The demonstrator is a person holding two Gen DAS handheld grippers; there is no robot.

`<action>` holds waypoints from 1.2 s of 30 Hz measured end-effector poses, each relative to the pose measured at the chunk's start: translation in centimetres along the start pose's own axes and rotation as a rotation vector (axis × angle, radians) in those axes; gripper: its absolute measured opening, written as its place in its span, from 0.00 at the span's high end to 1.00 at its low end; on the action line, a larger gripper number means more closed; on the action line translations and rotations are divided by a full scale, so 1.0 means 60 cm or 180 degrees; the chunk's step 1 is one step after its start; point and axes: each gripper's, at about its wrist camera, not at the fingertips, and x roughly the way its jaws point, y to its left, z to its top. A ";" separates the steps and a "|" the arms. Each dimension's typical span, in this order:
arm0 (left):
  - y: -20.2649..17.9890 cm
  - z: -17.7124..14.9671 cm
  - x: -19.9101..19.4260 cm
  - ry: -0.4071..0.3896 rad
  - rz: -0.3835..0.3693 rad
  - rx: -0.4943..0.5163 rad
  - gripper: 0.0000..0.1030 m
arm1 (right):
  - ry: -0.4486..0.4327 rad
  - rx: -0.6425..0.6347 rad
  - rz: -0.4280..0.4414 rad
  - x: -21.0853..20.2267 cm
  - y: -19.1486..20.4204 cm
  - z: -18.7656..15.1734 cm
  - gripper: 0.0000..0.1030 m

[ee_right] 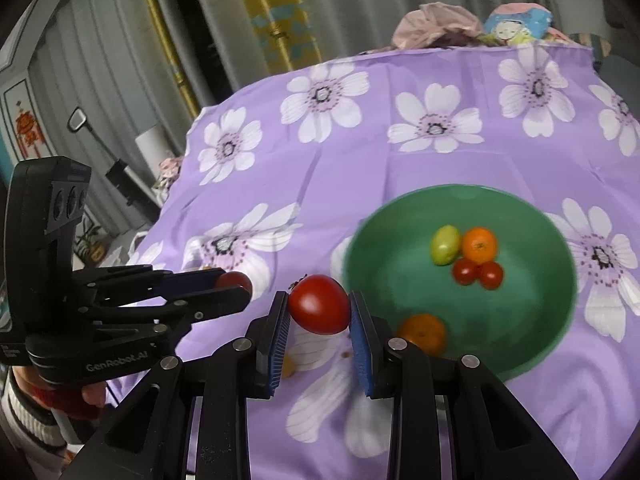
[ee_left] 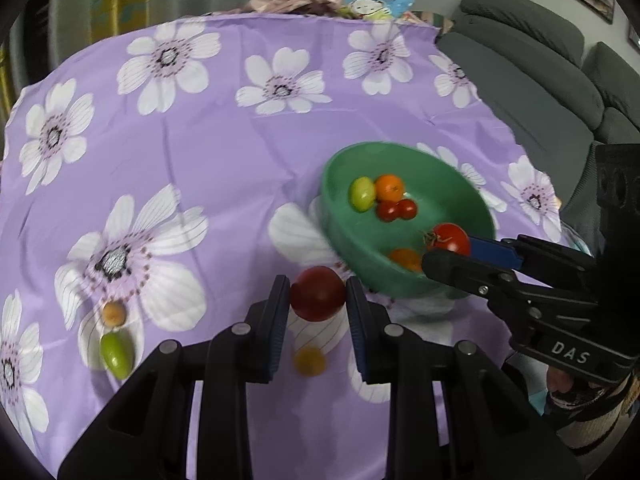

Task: Organize fruits
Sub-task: 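Lift the held tomato and carry it toward the green bowl with the right tool, then lower the tomato into the green bowl and open the right tool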

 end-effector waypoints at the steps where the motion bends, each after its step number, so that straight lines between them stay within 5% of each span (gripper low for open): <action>1: -0.004 0.003 0.002 -0.0006 -0.0022 0.0018 0.73 | -0.0013 0.0019 -0.0023 -0.002 -0.005 0.001 0.70; 13: -0.057 0.044 0.052 0.0052 -0.0191 0.0255 0.73 | -0.0130 0.0236 -0.0421 -0.021 -0.073 0.006 0.70; 36: -0.090 0.069 0.138 0.0209 -0.0141 0.0465 0.73 | -0.0028 0.0234 -0.0508 0.011 -0.113 0.011 0.70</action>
